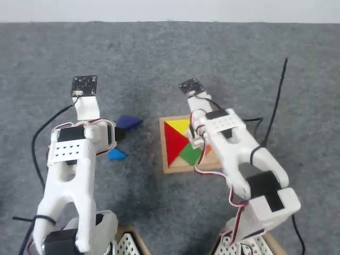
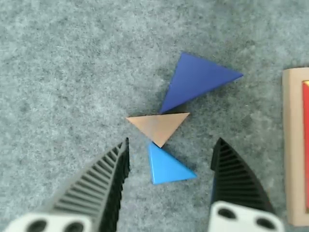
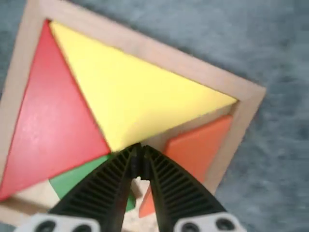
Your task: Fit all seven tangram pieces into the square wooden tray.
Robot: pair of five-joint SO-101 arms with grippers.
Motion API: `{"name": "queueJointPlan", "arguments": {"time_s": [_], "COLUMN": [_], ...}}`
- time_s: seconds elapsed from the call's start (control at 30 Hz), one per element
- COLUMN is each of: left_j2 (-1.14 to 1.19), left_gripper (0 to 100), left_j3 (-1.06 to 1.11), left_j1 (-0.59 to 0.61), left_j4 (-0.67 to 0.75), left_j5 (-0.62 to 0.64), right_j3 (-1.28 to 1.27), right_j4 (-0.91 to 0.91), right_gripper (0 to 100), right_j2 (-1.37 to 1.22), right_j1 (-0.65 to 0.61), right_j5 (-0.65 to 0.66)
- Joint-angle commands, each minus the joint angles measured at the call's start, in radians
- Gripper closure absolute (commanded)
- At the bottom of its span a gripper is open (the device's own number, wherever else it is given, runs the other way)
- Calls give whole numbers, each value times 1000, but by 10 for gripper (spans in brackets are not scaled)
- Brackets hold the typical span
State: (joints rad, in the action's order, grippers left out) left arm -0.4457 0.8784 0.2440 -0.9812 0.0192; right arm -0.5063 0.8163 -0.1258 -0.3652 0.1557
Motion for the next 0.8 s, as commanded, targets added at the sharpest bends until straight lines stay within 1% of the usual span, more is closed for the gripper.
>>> {"name": "queueJointPlan", "arguments": {"time_s": [0.0,0.13,0.27,0.37,0.47,0.6,0.77], "left_j2": [-40,-38,-37,-37,-37,-37,-37], "left_gripper": [742,742,742,742,742,742,742], "left_j3": [-8,-7,-7,-7,-7,-7,-7], "left_j1": [6,5,5,5,3,3,3], "left_j4": [18,18,20,21,21,23,23], "left_j5": [-9,-9,-9,-9,-9,-9,-9], "right_j3": [100,155,198,192,166,44,-226], "right_j4": [-5,-10,12,47,81,142,120], "right_gripper": [991,991,991,991,991,991,991], "right_j2": [-2,7,42,119,226,389,535], "right_j1": [54,50,15,-12,-5,25,48], "right_j5": [17,11,8,6,6,11,17]}}
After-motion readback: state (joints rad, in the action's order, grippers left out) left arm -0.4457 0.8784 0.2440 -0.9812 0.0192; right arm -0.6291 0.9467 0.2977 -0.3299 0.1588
